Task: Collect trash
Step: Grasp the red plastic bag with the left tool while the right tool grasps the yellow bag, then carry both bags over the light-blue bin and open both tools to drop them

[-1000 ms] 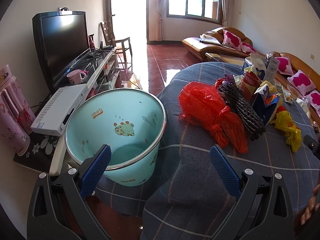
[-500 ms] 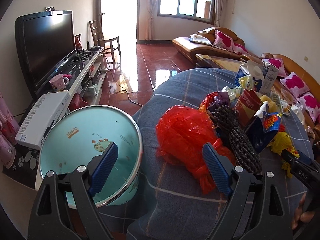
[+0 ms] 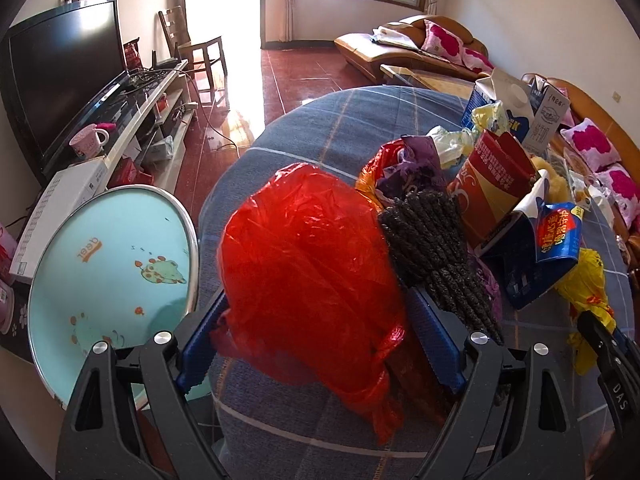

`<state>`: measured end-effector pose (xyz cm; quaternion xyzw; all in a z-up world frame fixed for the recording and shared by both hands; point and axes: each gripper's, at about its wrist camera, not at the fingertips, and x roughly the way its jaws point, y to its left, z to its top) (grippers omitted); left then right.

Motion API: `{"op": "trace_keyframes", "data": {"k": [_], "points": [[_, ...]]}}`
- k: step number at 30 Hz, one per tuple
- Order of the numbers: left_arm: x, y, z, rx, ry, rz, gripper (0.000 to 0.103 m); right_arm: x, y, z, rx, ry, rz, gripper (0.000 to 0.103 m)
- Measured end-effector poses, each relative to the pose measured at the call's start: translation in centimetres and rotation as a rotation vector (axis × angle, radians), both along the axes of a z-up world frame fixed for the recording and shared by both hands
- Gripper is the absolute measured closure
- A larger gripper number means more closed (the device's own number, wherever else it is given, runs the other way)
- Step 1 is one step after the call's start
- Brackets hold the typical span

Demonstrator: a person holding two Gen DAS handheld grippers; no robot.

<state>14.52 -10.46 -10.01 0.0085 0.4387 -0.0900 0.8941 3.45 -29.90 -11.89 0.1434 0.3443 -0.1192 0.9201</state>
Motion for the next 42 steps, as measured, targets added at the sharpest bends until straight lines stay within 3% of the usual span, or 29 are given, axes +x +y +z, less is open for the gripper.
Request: {"op": "trace_keyframes", "data": {"k": [1, 5, 9, 16, 20, 27, 42], "points": [[-0.2, 0.0, -0.1, -0.003, -0.003, -0.009, 0.030, -0.3, 0.0, 0.2, 0.007, -0.008, -0.004, 0.075], [-0.6, 0.1, 0.1, -0.048, -0.007, -0.049, 0.075, -1.3, 0.0, 0.9, 0.011, -0.036, -0.022, 0.075], [-1.8, 1.1, 1.8, -0.079, -0.066, -0.040, 0.081, -2.0, 0.3, 2.0, 0.008, -0.082, -0.040, 0.075], [-4.3, 4.3, 5.2, -0.139, -0.152, -0.022, 0.084, -2.6, 2.6, 4.3, -0.038, -0.155, 0.003, 0.075], [-5.4, 6.8, 7.0, -0.108, -0.213, 0.017, 0.083, -1.8, 5.1, 5.1, -0.049, -0.170, 0.065, 0.075], [-6.1, 11.9, 8.7, -0.098, -0.246, 0.104, 0.083, 0.1, 10.0, 6.3, -0.054, -0.184, 0.179, 0.075], [-6.2, 21.6, 7.7, -0.046, -0.221, 0.271, 0.083, 4.7, 20.7, 6.2, -0.050, -0.161, 0.424, 0.075]]}}
